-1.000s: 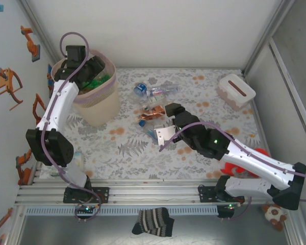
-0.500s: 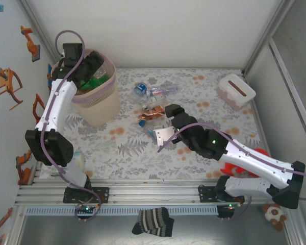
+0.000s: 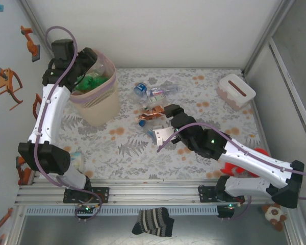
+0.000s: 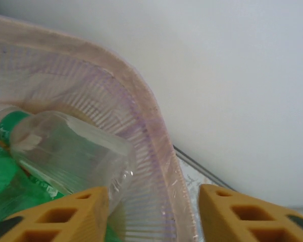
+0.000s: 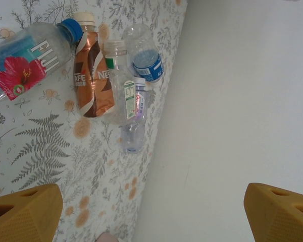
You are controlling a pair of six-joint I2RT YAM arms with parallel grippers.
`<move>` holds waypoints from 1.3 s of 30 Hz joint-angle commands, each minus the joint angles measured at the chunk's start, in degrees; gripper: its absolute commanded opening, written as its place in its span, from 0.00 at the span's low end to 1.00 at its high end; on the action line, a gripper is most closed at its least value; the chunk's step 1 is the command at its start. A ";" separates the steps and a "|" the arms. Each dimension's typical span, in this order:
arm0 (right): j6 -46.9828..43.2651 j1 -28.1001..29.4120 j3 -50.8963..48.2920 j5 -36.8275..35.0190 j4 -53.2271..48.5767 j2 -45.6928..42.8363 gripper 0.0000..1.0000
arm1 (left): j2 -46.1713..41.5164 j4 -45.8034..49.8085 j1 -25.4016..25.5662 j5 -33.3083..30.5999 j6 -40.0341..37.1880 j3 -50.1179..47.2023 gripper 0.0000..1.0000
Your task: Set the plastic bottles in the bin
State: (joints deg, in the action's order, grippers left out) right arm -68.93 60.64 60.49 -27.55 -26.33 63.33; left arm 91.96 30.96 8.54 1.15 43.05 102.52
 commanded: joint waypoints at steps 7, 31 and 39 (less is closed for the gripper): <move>5.12 0.62 2.56 -0.49 -0.21 1.18 0.91 | 9.25 -2.73 -0.25 7.47 -0.61 2.03 0.22; 45.70 -4.63 9.70 -1.68 8.57 9.61 0.99 | 3.12 -9.53 -3.70 16.26 -1.78 -3.34 0.21; 74.01 -13.20 18.09 7.32 -0.30 17.40 0.99 | -5.84 -13.45 -3.70 19.94 -5.51 -10.56 0.32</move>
State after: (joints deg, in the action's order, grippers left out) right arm -10.04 50.33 76.66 -26.00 -23.33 79.79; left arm 88.20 19.64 4.93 18.55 40.45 94.41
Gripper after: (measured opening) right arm 0.989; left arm 0.316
